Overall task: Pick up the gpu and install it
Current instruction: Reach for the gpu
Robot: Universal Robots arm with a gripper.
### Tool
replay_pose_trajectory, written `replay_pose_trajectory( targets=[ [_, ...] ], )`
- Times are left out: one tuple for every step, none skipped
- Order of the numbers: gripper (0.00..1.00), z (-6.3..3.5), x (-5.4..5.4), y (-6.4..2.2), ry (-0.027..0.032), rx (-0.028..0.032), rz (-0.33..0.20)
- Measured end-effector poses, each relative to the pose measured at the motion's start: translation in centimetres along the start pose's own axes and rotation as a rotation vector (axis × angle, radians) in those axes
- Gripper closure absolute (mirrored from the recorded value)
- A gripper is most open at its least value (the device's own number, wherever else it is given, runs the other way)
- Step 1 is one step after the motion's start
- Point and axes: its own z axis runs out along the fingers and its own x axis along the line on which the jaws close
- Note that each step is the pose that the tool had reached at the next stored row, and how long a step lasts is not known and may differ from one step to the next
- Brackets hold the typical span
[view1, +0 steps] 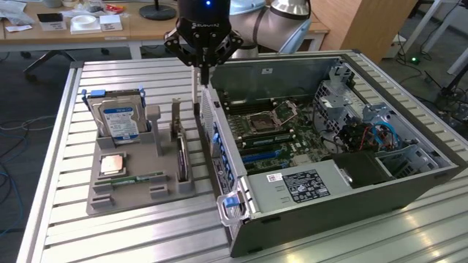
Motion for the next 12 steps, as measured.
replay_pose_trajectory(
  targets=[
    [0.89, 0.0, 0.3, -0.02, 0.0, 0.0, 0.0],
    [0.89, 0.0, 0.6, -0.04, -0.0001, 0.0, 0.0],
    [0.89, 0.0, 0.9, -0.05, -0.0001, 0.0, 0.0],
    [0.89, 0.0, 1.1, -0.07, 0.0, 0.0001, 0.0],
    [0.89, 0.01, 1.4, -0.09, -0.0001, 0.0, 0.0],
    [0.89, 0.01, 1.6, -0.11, -0.0001, 0.0001, 0.0],
    [0.89, 0.01, 1.8, -0.12, -0.0001, 0.0001, 0.0],
    [0.89, 0.01, 2.1, -0.14, -0.0001, 0.0001, 0.0],
    [0.89, 0.01, 2.2, -0.15, 0.0, 0.0002, 0.0],
    [0.89, 0.01, 2.4, -0.16, 0.0, 0.0002, 0.0],
    [0.89, 0.02, 2.6, -0.18, -0.0001, 0.0002, 0.0],
    [0.89, 0.02, 2.8, -0.19, 0.0, 0.0002, 0.0]
  ],
)
